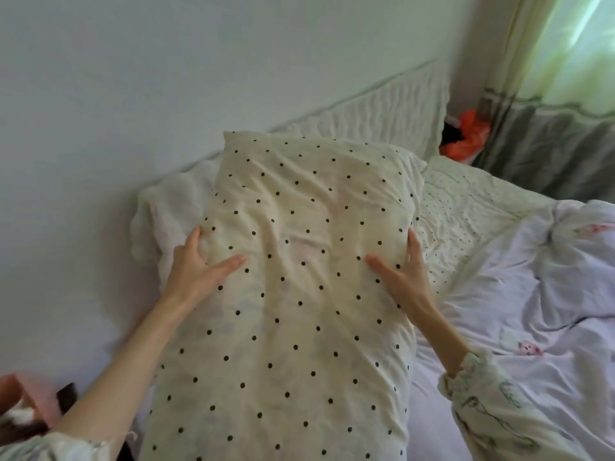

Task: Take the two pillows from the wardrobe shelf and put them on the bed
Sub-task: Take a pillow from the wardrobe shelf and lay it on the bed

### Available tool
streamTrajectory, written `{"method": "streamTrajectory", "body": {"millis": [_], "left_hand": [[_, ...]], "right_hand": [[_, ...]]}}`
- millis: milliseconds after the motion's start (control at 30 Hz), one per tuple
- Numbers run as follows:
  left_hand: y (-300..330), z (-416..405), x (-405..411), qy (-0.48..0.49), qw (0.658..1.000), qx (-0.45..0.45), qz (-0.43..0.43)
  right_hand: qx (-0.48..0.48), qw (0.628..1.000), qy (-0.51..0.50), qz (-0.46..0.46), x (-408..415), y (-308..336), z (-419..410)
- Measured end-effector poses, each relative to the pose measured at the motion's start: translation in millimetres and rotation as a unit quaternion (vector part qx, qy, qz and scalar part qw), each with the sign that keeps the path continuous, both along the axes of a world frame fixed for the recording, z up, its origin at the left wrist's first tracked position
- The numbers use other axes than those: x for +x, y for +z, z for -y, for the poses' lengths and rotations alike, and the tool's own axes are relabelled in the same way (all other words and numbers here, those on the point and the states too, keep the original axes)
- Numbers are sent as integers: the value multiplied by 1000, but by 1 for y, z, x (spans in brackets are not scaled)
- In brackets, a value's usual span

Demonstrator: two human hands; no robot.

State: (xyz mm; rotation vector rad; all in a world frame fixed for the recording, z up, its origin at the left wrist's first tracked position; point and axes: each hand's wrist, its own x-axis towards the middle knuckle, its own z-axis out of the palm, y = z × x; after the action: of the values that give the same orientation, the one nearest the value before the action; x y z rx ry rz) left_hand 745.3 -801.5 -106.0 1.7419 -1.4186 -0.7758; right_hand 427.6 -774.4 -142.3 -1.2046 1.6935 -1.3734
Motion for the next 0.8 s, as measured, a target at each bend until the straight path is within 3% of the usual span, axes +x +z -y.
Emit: {"method": "streamTrajectory", "body": {"millis": [600, 800], "left_hand": [[-149, 253, -109, -185, 964, 160, 103], [-212, 324, -148, -229, 946, 209, 93]], "right_hand": [[153, 965, -198, 76, -58, -171, 126], [195, 948, -238, 82, -76, -226, 172]]}}
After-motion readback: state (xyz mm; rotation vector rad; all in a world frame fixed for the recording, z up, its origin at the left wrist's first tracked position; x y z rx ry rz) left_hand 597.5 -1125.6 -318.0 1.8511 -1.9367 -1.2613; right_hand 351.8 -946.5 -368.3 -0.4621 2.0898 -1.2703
